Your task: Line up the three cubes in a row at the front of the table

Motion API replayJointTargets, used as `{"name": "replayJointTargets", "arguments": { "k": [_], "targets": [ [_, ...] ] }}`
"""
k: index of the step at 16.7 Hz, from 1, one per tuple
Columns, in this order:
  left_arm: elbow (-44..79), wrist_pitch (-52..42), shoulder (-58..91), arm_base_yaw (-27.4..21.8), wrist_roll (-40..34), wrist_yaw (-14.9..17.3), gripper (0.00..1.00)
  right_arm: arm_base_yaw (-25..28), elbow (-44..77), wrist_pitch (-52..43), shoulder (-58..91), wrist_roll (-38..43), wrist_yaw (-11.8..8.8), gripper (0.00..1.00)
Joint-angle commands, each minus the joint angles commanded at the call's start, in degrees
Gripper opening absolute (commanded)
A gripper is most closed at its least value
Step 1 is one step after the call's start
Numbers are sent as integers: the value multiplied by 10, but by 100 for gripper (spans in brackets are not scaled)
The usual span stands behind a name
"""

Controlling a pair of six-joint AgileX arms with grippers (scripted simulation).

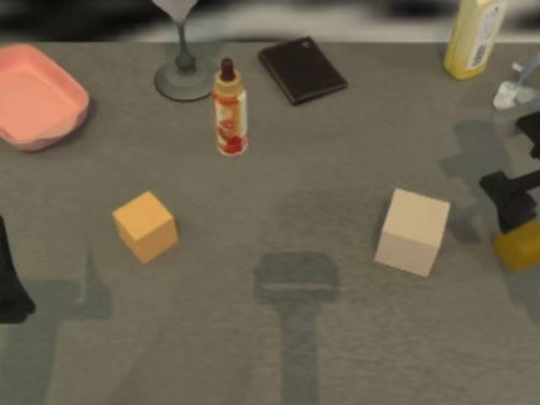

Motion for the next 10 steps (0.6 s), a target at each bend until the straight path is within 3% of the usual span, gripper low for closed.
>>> {"name": "replayJointTargets", "arguments": {
  "k": [10],
  "targets": [
    [0, 0, 0, 0, 0, 0, 100, 4, -90, 178, 88, 2, 1, 100]
  ]
}}
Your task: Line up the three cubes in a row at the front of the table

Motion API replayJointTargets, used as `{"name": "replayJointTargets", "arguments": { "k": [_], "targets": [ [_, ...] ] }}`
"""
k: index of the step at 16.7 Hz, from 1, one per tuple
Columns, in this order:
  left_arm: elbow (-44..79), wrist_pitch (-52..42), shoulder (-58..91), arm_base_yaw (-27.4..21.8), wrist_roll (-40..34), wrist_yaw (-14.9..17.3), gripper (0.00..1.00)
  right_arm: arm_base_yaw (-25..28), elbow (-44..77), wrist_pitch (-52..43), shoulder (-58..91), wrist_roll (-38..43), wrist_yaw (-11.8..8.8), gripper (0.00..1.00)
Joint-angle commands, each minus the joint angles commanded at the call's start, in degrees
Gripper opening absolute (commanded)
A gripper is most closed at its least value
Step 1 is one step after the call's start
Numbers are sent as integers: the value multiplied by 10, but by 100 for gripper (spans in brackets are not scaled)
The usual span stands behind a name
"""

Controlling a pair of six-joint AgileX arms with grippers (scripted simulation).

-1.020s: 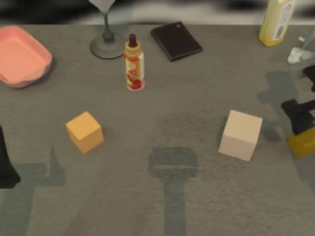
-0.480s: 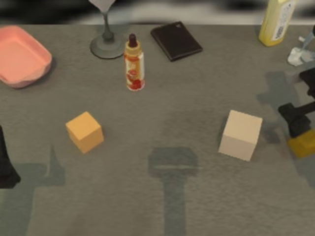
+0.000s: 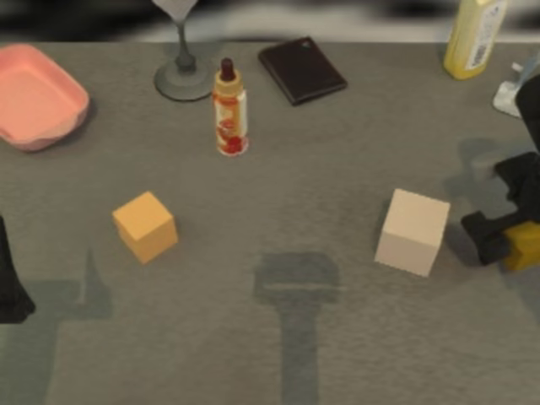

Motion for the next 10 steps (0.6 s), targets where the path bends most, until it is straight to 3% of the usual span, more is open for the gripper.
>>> {"name": "replayJointTargets", "arguments": {
  "k": [4, 10],
  "targets": [
    [0, 0, 0, 0, 0, 0, 100, 0, -1, 2, 1, 0, 0, 100],
    [0, 0, 0, 0, 0, 0, 100, 0, -1, 2, 1, 0, 0, 55]
  ]
}}
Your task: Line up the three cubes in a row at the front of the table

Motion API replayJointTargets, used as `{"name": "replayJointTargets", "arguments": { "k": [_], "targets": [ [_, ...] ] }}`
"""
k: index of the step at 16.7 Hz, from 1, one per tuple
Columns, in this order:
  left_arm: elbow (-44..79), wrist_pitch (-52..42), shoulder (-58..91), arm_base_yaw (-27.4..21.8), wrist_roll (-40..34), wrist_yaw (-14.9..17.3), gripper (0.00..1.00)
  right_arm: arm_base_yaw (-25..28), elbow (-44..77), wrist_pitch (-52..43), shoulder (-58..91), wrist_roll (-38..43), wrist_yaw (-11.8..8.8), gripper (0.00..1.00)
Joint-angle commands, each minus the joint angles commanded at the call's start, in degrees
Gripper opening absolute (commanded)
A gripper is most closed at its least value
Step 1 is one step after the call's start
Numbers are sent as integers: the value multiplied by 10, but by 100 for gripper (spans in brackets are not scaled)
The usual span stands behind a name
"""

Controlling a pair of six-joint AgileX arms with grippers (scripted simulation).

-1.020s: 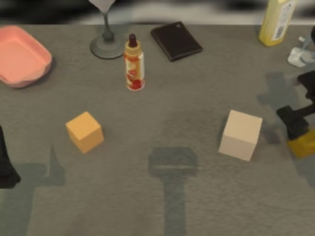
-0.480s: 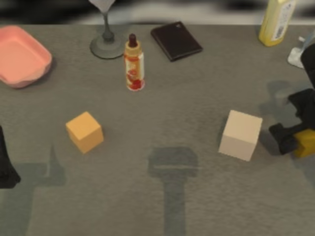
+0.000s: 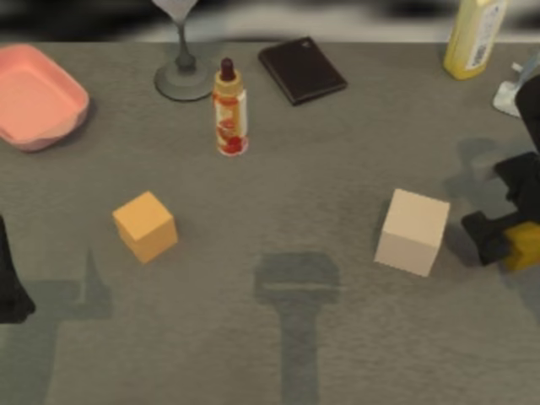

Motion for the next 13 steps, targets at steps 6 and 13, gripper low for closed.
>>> {"name": "replayJointTargets", "arguments": {
  "k": [6, 13],
  "targets": [
    [0, 0, 0, 0, 0, 0, 100, 0, 0, 0, 0, 0, 0, 10],
    [0, 0, 0, 0, 0, 0, 100, 0, 0, 0, 0, 0, 0, 0]
  ]
}}
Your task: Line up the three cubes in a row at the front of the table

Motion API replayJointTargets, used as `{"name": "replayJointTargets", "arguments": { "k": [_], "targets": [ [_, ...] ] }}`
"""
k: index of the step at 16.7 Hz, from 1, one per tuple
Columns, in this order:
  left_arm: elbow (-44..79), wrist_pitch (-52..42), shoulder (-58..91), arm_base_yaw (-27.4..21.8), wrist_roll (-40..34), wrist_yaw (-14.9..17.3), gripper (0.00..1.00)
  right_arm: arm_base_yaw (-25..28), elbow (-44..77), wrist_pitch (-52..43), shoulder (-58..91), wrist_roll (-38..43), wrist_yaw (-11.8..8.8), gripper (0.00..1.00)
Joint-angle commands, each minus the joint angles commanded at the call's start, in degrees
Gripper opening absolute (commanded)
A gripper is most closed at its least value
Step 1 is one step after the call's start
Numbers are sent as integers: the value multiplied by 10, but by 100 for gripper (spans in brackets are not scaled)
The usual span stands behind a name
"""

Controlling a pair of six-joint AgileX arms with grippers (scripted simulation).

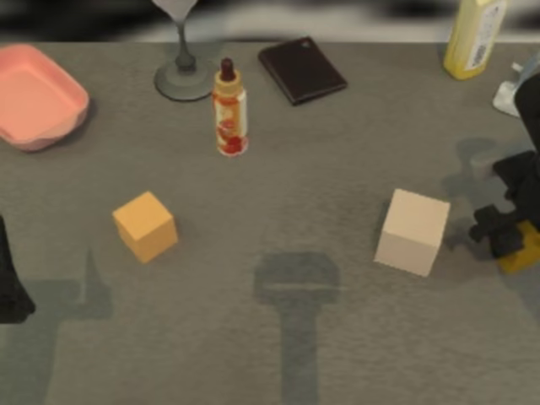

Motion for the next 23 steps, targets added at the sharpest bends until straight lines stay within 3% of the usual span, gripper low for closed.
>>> {"name": "replayJointTargets", "arguments": {
  "k": [5, 12, 17, 20, 23],
  "targets": [
    [0, 0, 0, 0, 0, 0, 100, 1, 13, -21, -25, 2, -5, 0],
    [0, 0, 0, 0, 0, 0, 100, 4, 79, -149, -84, 2, -5, 0],
    [0, 0, 0, 0, 0, 0, 100, 2, 81, -153, -86, 4, -6, 0],
    [0, 0, 0, 0, 0, 0, 100, 33, 79, -156, -89, 40, -4, 0],
    [0, 0, 0, 0, 0, 0, 100, 93, 70, -162, -100, 129, -1, 0]
  ]
}}
